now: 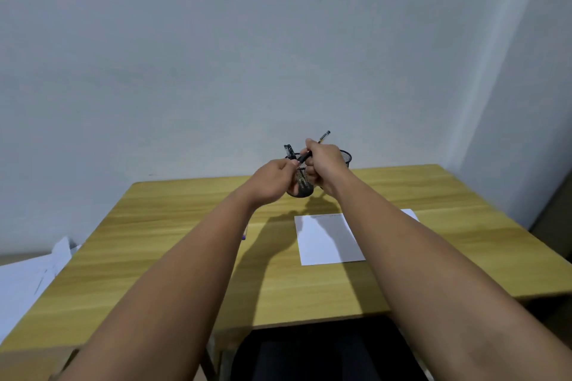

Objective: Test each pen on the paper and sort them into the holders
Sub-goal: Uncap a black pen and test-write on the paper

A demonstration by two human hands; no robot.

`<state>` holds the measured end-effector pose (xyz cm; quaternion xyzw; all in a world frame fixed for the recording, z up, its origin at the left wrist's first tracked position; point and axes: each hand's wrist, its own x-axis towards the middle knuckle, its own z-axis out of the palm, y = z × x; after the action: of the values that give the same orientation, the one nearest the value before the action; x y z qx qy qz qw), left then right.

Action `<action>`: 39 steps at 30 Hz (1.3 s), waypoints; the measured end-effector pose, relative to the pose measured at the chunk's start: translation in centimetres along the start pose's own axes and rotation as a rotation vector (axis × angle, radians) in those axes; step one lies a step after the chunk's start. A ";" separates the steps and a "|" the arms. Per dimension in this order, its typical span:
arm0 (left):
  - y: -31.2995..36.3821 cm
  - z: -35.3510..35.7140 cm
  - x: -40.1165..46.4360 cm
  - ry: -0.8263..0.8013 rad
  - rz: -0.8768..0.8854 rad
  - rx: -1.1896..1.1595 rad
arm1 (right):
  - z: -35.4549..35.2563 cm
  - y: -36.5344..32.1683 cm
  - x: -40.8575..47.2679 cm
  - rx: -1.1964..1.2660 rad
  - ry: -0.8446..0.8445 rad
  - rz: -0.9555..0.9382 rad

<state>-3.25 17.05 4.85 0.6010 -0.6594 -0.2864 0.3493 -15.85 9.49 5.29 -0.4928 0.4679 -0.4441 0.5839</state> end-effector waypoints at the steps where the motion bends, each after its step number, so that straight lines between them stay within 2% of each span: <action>1: 0.1 0.3 0.1 -0.022 -0.009 -0.004 | -0.1 0.3 0.2 0.011 -0.003 0.016; 3: -0.2 0.4 0.2 -0.062 -0.021 -0.027 | -0.7 0.9 1.1 0.084 0.067 0.044; 6: -2.2 0.3 -0.6 -0.126 -0.074 0.000 | -4.6 0.6 3.0 0.370 0.358 0.095; 8: -4.6 -0.2 -1.0 -0.031 -0.103 0.120 | -7.8 0.4 3.8 0.326 0.450 0.074; 10: -7.2 -0.8 -0.7 0.141 -0.142 0.374 | -9.2 0.4 4.1 0.220 0.433 0.039; 12: -8.5 -0.6 0.0 0.230 -0.180 0.658 | -9.0 1.0 4.1 0.153 0.386 0.009; 16: -9.7 1.9 1.1 0.243 -0.130 1.017 | -9.4 3.2 4.3 0.089 0.306 0.001; 19: -10.8 2.9 1.4 0.279 -0.101 1.112 | -10.9 5.0 4.2 0.074 0.310 -0.028; 22: -12.2 3.6 1.4 0.233 -0.120 1.149 | -12.8 6.4 3.8 0.026 0.367 -0.089; 24: -12.6 4.0 1.2 0.279 -0.071 1.131 | -13.8 6.8 3.6 0.014 0.391 -0.081; 27: -12.0 5.0 0.6 0.338 0.148 0.943 | -14.2 7.1 3.4 0.032 0.352 -0.042; 29: -11.1 5.9 0.1 0.256 0.256 0.746 | -13.9 7.4 3.1 -0.008 0.312 -0.067; 31: -10.6 6.8 -0.4 0.132 0.257 0.625 | -13.4 8.0 2.8 -0.063 0.297 -0.138; 33: -10.8 7.4 -0.9 0.063 0.238 0.606 | -12.8 8.8 2.5 -0.084 0.283 -0.190; 36: -11.2 8.0 -1.4 -0.008 0.188 0.600 | -12.1 9.9 2.1 -0.108 0.225 -0.210; 39: -11.2 8.4 -1.8 -0.010 0.166 0.580 | -11.8 10.7 2.5 -0.100 0.181 -0.229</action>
<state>-3.28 17.20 -9.25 0.6184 -0.7621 -0.0595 0.1820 -26.44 6.47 -6.53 -0.5291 0.4809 -0.5267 0.4597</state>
